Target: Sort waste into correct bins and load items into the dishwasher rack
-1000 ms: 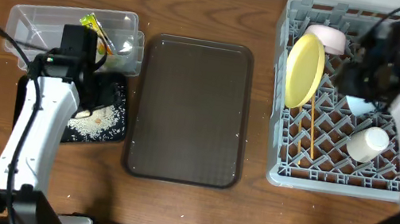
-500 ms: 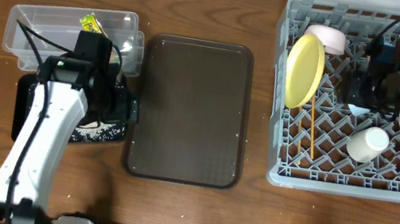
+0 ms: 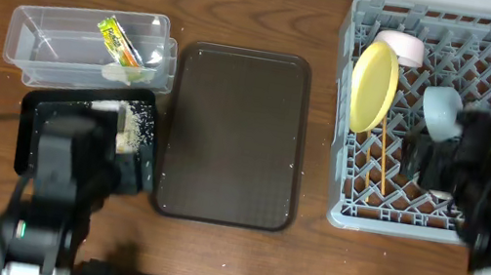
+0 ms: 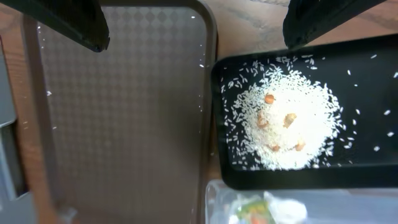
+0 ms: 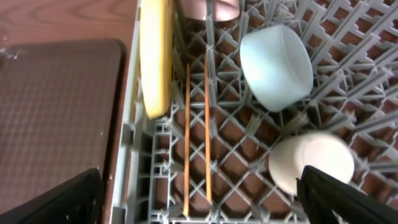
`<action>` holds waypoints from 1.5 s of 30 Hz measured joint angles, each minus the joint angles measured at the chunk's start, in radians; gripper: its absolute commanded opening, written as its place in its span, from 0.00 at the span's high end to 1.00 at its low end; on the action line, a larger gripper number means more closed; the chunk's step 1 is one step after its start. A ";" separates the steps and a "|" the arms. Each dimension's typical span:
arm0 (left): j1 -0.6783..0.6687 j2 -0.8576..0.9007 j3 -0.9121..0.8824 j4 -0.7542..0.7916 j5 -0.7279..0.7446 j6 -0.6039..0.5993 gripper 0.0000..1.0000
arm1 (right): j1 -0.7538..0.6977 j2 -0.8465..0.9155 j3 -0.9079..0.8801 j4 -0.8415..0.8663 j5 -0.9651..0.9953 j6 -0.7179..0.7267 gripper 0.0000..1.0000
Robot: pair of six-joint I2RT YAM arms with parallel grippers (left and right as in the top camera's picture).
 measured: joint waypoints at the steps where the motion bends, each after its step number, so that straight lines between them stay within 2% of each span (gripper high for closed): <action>1: 0.000 -0.046 -0.020 0.000 0.000 0.000 0.08 | 0.000 -0.046 -0.030 -0.001 0.003 0.000 0.01; 4: 0.000 -0.148 -0.060 -0.004 0.000 0.000 0.08 | 0.000 -0.184 -0.110 0.006 0.006 0.000 0.01; 9: 0.000 -0.206 -0.064 -0.003 0.000 0.000 0.08 | 0.000 -0.322 -0.160 -0.029 0.008 0.000 0.01; 21: 0.000 -0.209 -0.064 -0.003 0.000 0.000 0.07 | 0.000 -0.340 -0.169 -0.219 0.012 0.000 0.01; 31: 0.000 -0.209 -0.064 -0.003 0.000 0.000 0.07 | 0.000 -0.345 -0.171 -0.258 0.026 0.000 0.01; 34: 0.000 -0.209 -0.064 -0.003 0.000 0.000 0.08 | 0.001 -0.384 -0.175 -0.212 0.039 -0.006 0.01; 39: 0.000 -0.209 -0.065 -0.002 0.000 0.000 0.07 | 0.026 -0.553 -0.237 -0.006 0.048 -0.029 0.01; 45: 0.000 -0.209 -0.066 -0.002 0.000 0.000 0.07 | 0.076 -0.785 -0.462 0.254 0.053 -0.047 0.01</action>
